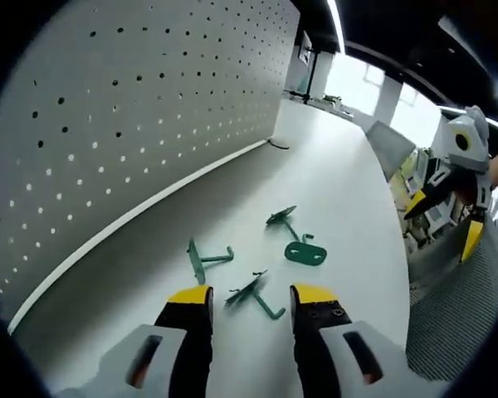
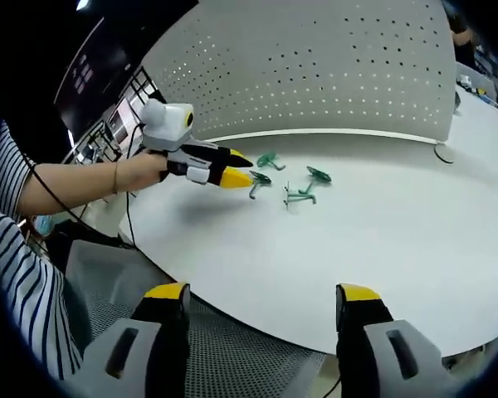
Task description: Insert the hook assembly into the mounting plate slot until the hook locks in place.
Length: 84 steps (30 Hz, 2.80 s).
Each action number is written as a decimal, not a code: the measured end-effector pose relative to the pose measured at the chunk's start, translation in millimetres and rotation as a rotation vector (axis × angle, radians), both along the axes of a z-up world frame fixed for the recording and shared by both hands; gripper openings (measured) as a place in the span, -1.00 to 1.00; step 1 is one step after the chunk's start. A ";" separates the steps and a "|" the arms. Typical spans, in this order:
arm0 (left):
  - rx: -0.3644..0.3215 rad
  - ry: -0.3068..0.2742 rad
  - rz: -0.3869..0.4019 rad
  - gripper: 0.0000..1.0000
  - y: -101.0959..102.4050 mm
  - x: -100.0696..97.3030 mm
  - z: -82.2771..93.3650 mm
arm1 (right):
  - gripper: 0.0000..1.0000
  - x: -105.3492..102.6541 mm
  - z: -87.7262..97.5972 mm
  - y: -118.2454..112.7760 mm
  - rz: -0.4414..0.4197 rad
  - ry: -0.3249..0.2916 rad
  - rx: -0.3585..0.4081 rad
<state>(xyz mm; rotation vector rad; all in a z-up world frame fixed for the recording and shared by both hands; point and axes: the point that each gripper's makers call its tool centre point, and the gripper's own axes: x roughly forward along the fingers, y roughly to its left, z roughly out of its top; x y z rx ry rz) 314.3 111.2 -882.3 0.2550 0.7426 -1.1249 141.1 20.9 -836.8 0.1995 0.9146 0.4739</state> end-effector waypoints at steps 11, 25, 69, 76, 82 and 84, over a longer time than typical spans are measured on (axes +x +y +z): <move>0.012 -0.003 -0.025 -0.42 -2.5 5.6 -6.8 | 0.37 -4.1 -7.3 -3.6 -0.001 0.027 -0.002; 0.050 -0.027 -0.108 -0.52 -14.6 10.6 -11.9 | 0.35 -4.4 -13.7 -5.1 -0.003 0.043 0.003; -0.030 -0.075 0.054 -0.97 3.2 33.4 31.4 | 0.31 12.7 1.3 -5.5 -0.017 0.006 0.006; -0.162 -0.073 0.186 -0.98 11.1 40.6 75.2 | 0.31 21.9 12.7 0.6 -0.020 -0.034 0.028; -0.223 -0.069 0.244 -0.98 17.5 35.1 99.9 | 0.29 32.1 27.0 9.7 -0.010 -0.076 0.050; -0.235 -0.077 0.250 -0.98 18.8 30.7 107.6 | 0.28 35.4 32.2 12.9 -0.008 -0.090 0.058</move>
